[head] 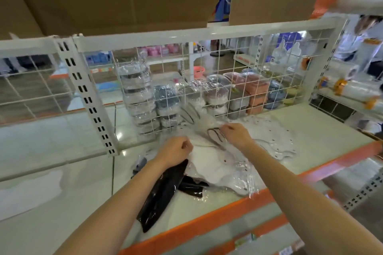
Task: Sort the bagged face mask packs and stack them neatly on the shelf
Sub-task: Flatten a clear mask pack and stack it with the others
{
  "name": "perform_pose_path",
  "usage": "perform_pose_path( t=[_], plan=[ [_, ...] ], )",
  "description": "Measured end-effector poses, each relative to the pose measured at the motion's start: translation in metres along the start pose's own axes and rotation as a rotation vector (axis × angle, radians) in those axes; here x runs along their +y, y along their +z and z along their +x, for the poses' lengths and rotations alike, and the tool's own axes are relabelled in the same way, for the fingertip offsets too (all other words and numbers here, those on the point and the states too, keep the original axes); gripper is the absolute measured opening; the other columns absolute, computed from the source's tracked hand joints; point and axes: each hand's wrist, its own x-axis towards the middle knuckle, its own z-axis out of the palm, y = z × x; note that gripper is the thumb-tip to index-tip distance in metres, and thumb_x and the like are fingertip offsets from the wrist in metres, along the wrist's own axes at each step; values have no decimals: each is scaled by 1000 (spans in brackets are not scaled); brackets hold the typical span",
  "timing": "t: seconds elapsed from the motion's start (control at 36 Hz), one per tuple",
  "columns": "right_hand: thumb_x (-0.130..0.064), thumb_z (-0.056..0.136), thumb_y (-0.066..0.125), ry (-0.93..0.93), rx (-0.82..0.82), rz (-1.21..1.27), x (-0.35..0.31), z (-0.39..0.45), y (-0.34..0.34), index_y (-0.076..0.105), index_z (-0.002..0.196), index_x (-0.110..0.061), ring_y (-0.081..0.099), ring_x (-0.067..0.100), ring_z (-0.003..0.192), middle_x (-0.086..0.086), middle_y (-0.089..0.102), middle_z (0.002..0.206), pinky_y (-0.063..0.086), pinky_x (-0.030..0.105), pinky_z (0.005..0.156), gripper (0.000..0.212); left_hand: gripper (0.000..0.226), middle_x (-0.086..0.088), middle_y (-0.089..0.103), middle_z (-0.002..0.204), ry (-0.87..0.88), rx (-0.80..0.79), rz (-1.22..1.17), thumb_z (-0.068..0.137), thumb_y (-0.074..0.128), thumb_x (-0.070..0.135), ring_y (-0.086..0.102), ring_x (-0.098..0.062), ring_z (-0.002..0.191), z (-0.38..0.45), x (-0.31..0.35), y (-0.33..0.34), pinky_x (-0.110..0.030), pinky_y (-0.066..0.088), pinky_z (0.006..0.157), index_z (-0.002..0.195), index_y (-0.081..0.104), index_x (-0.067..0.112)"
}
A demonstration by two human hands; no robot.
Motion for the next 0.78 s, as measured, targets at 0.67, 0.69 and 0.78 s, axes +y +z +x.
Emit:
perform_pose_path(
  t=[0.67, 0.69, 0.78],
  plan=[
    [-10, 92, 57, -39, -481, 465, -19, 61, -5, 61, 84, -17, 54, 14, 70, 0, 60, 75, 45, 24, 66, 11, 97, -2, 59, 128, -462, 341, -969, 49, 77, 71, 56, -25, 116, 43, 24, -2, -47, 49, 92, 128, 55, 19],
    [-12, 93, 55, -44, -494, 374, -19, 60, 0, 59, 86, -16, 55, 14, 68, 1, 60, 75, 47, 23, 64, 10, 86, -3, 62, 125, -495, 387, -987, 56, 78, 66, 60, -24, 112, 43, 19, -4, -48, 48, 95, 125, 57, 19],
    [-17, 94, 53, -174, -496, 10, -15, 61, 13, 58, 90, -15, 54, 16, 78, 1, 57, 83, 43, 26, 72, 7, 28, -9, 67, 112, -546, 531, -1015, 86, 65, 20, 65, -22, 94, 31, 23, -17, -39, 51, 89, 113, 62, 11]
  ],
)
